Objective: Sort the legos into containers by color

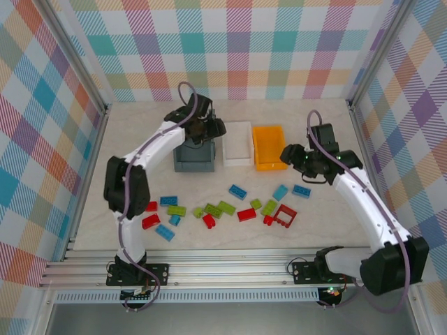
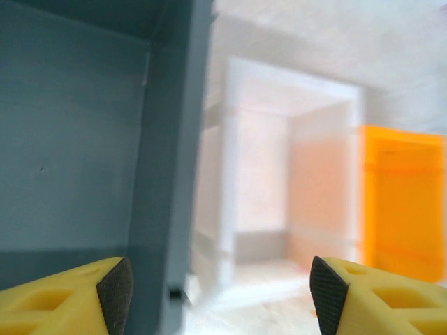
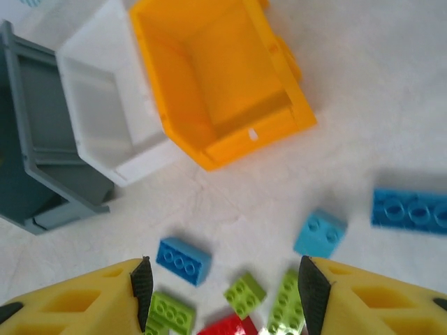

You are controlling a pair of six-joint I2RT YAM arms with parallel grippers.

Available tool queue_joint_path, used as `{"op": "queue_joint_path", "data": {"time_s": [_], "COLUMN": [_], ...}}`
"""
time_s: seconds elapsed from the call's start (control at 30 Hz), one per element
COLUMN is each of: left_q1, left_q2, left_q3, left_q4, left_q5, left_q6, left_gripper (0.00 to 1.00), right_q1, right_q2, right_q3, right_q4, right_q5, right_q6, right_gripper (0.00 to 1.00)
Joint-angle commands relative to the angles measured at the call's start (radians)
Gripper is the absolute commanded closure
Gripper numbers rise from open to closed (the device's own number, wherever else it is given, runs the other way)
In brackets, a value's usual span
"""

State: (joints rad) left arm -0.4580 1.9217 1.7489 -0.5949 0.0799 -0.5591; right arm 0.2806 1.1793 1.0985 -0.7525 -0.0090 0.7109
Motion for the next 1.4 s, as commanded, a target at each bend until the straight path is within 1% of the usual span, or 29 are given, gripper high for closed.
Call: {"op": "queue_joint_path", "data": {"time_s": [0.0, 0.03, 0.1, 0.17, 0.23, 0.3, 0.37, 0.47, 0.53, 0.6, 0.67, 0.8, 0.9, 1.03, 1.1, 1.23, 1.33, 1.37], "left_q1": [-0.050, -0.077, -0.145, -0.249, -0.366, -0.495, -0.621, -0.767, -0.827, -0.859, -0.873, -0.879, -0.880, -0.880, -0.880, -0.880, -0.881, -0.881], "left_q2": [-0.203, -0.255, -0.363, -0.470, -0.552, -0.618, -0.667, -0.710, -0.713, -0.710, -0.708, -0.709, -0.711, -0.709, -0.703, -0.693, -0.702, -0.705], "left_q3": [-0.086, -0.135, -0.243, -0.373, -0.488, -0.582, -0.654, -0.725, -0.739, -0.743, -0.751, -0.753, -0.739, -0.717, -0.706, -0.688, -0.684, -0.675], "left_q4": [0.085, 0.107, 0.157, 0.219, 0.292, 0.355, 0.383, 0.424, 0.420, 0.406, 0.413, 0.430, 0.422, 0.397, 0.390, 0.370, 0.352, 0.328], "left_q5": [0.070, 0.086, 0.103, 0.095, 0.065, -0.008, -0.103, -0.249, -0.319, -0.355, -0.368, -0.365, -0.374, -0.405, -0.413, -0.434, -0.465, -0.493], "left_q6": [-0.021, -0.014, -0.008, -0.017, -0.031, -0.036, -0.034, -0.011, 0.000, 0.001, -0.002, 0.016, 0.039, 0.068, 0.084, 0.096, 0.099, 0.093], "left_gripper": [0.29, 0.23, 0.19, 0.15, 0.14, 0.14, 0.13, 0.08, 0.08, 0.08, 0.08, 0.08, 0.08, 0.08, 0.08, 0.09, 0.09, 0.09], "right_q1": [0.008, 0.008, 0.006, 0.000, -0.018, -0.048, -0.087, -0.162, -0.195, -0.221, -0.241, -0.278, -0.304, -0.333, -0.343, -0.347, -0.342, -0.330], "right_q2": [-0.045, -0.057, -0.074, -0.081, -0.069, -0.030, 0.034, 0.126, 0.169, 0.217, 0.272, 0.341, 0.380, 0.424, 0.441, 0.451, 0.401, 0.373], "right_q3": [-0.064, -0.083, -0.122, -0.159, -0.189, -0.198, -0.191, -0.209, -0.234, -0.253, -0.247, -0.247, -0.243, -0.249, -0.250, -0.244, -0.235, -0.216], "right_q4": [-0.120, -0.132, -0.146, -0.143, -0.133, -0.106, -0.099, -0.033, 0.039, 0.104, 0.127, 0.193, 0.207, 0.223, 0.232, 0.219, 0.201, 0.186], "right_q5": [0.052, 0.063, 0.085, 0.092, 0.083, 0.043, 0.006, -0.099, -0.142, -0.184, -0.207, -0.224, -0.231, -0.243, -0.243, -0.231, -0.181, -0.149], "right_q6": [0.164, 0.186, 0.244, 0.332, 0.438, 0.509, 0.585, 0.659, 0.710, 0.753, 0.780, 0.810, 0.815, 0.816, 0.811, 0.785, 0.726, 0.682], "right_gripper": [0.39, 0.37, 0.30, 0.25, 0.22, 0.22, 0.20, 0.19, 0.19, 0.18, 0.18, 0.17, 0.18, 0.22, 0.28, 0.52, 0.69, 0.72]}}
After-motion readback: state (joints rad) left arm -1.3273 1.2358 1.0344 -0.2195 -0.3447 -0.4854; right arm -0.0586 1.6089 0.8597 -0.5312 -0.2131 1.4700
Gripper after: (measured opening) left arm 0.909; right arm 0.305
